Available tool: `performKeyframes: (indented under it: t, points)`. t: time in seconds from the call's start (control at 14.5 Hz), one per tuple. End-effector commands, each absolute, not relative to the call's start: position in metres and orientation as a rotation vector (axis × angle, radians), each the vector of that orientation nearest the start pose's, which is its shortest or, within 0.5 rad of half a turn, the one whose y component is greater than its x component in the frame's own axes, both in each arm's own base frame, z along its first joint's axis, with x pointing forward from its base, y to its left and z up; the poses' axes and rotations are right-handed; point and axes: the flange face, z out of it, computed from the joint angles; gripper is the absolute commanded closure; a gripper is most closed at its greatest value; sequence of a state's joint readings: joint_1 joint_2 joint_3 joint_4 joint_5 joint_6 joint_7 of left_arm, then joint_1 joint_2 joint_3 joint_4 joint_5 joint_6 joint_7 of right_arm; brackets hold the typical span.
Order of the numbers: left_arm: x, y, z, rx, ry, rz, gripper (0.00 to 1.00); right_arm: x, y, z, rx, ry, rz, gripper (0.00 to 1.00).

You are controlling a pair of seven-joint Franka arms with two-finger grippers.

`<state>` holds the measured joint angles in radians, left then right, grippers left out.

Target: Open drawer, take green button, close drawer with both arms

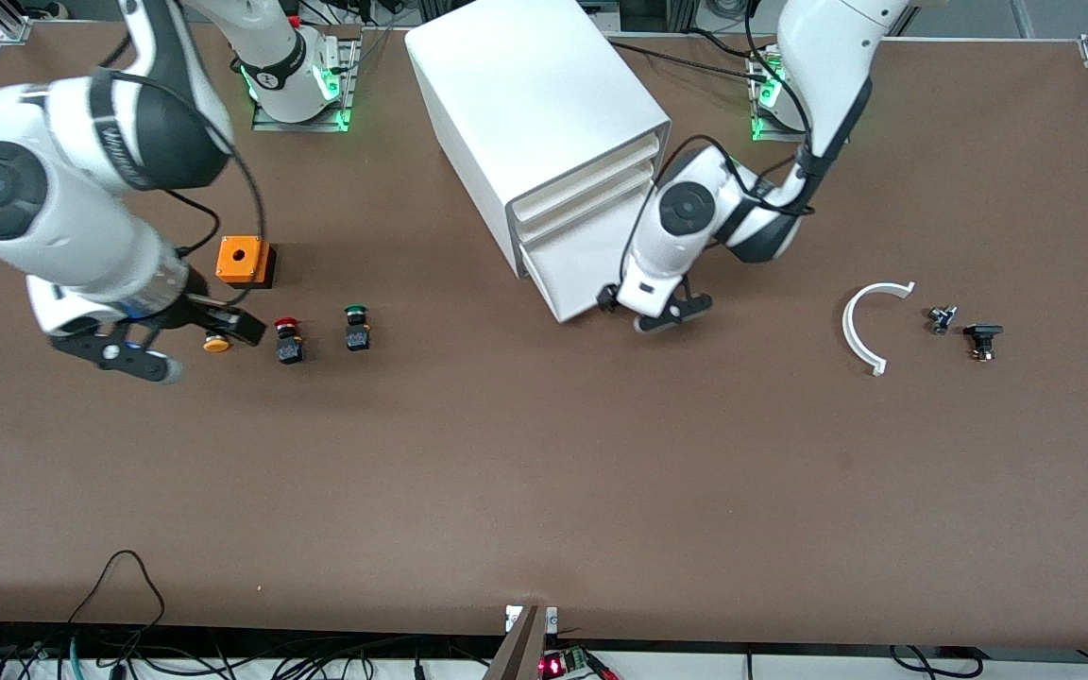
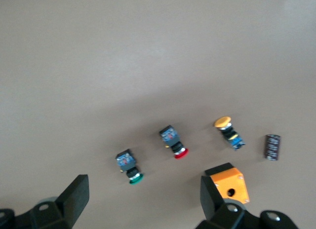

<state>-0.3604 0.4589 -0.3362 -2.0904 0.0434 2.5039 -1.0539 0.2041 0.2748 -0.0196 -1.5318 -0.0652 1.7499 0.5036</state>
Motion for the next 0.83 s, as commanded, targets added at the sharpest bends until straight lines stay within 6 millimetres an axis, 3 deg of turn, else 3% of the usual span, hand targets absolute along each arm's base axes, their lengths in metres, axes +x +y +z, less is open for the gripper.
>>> performKeyframes:
  t: [0.0, 0.21, 0.34, 0.48, 0.69, 0.76]
  points:
    - [0.409, -0.392, 0.225, -3.143, -0.435, 0.205, 0.0, 0.62, 0.098, 0.514, -3.253, 0.442, 0.058, 0.0]
    - [0.398, -0.396, 0.22, -3.136, -0.406, 0.229, 0.0, 0.614, 0.082, 0.541, -3.237, 0.481, -0.005, 0.0]
    - [0.371, -0.41, 0.218, -3.123, -0.326, 0.283, 0.0, 0.607, 0.064, 0.567, -3.22, 0.5, -0.065, 0.0]
    - [0.352, -0.426, 0.219, -3.124, -0.252, 0.313, 0.0, 0.606, 0.027, 0.573, -3.242, 0.429, -0.05, 0.0]
    - [0.368, -0.416, 0.224, -3.131, -0.307, 0.299, 0.0, 0.608, -0.045, 0.569, -3.129, 0.299, -0.023, 0.0]
    - [0.387, -0.405, 0.232, -3.139, -0.367, 0.276, 0.0, 0.607, -0.049, 0.568, -3.134, 0.275, -0.019, 0.0]
